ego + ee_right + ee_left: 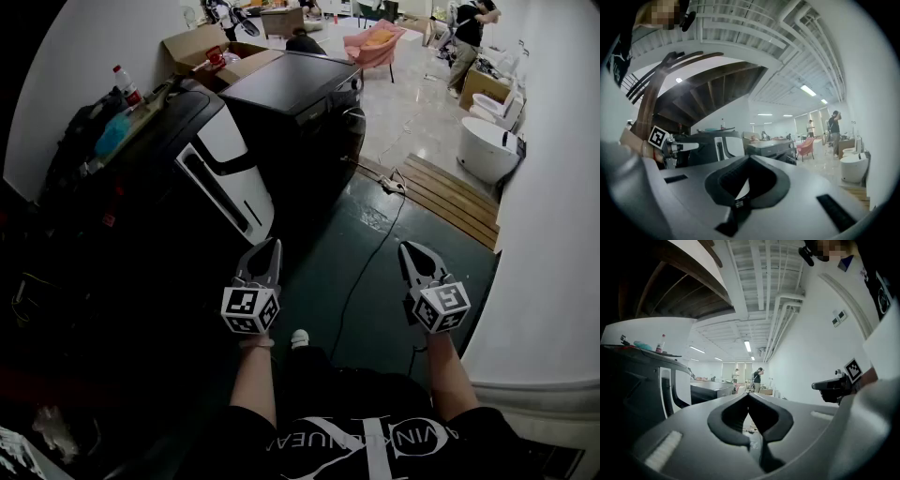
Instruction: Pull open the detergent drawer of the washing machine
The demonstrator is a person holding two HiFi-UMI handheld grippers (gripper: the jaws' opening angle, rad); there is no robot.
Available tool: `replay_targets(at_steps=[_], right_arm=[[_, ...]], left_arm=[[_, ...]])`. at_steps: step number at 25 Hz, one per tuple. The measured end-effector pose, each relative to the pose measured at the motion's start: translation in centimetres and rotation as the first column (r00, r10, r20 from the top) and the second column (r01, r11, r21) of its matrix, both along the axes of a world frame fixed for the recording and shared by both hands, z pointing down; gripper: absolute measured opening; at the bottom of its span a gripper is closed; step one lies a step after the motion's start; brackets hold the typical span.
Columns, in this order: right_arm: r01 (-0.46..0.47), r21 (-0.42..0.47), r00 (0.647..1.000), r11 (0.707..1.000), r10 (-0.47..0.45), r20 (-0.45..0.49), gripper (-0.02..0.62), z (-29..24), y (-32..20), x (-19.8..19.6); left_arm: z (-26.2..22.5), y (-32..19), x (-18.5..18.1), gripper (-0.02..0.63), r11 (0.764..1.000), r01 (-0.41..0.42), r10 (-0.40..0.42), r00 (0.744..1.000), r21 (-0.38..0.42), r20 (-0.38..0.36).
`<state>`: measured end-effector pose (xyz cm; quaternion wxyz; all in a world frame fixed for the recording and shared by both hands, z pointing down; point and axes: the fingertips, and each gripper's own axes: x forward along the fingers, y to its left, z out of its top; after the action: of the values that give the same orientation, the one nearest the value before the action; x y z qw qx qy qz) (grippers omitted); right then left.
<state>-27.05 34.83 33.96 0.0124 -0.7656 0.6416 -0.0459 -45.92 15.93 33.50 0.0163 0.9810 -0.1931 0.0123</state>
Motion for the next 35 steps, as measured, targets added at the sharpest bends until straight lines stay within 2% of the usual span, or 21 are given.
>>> replay_targets(at_steps=[13, 19, 21, 23, 31, 35], right_arm=[[0.007, -0.001, 1.000, 1.000, -0.007, 0.001, 0.011, 0.0, 0.0, 0.7], [0.005, 0.004, 1.000, 1.000, -0.005, 0.005, 0.011, 0.2, 0.1, 0.9], [0.007, 0.003, 1.000, 1.000, -0.007, 0.005, 0.011, 0.3, 0.3, 1.0], [0.006, 0.004, 1.000, 1.000, -0.006, 0.002, 0.011, 0.3, 0.5, 1.1], [-0.006, -0.009, 1.000, 1.000, 0.006, 0.014, 0.012, 0.5, 1.2, 2.2], [-0.010, -0.021, 1.000, 1.000, 0.011, 0.029, 0.012, 0.0, 0.5, 3.2]], left_arm=[[0.6, 0.2, 0.9, 0.009, 1.000, 0.009, -0.009, 1.000, -0.017, 0.013], [0.3, 0.4, 1.5, 0.014, 1.000, -0.007, 0.007, 1.000, -0.014, -0.005], [0.1, 0.4, 1.7, 0.034, 1.000, -0.008, 0.008, 1.000, -0.018, -0.014], [0.0, 0.5, 1.9, 0.084, 1.000, -0.009, 0.008, 1.000, -0.027, -0.024], [0.1, 0.4, 3.6, 0.084, 0.999, -0.010, 0.010, 1.000, -0.032, -0.013], [0.7, -0.3, 5.7, 0.084, 0.999, -0.012, 0.012, 1.000, -0.032, 0.002]])
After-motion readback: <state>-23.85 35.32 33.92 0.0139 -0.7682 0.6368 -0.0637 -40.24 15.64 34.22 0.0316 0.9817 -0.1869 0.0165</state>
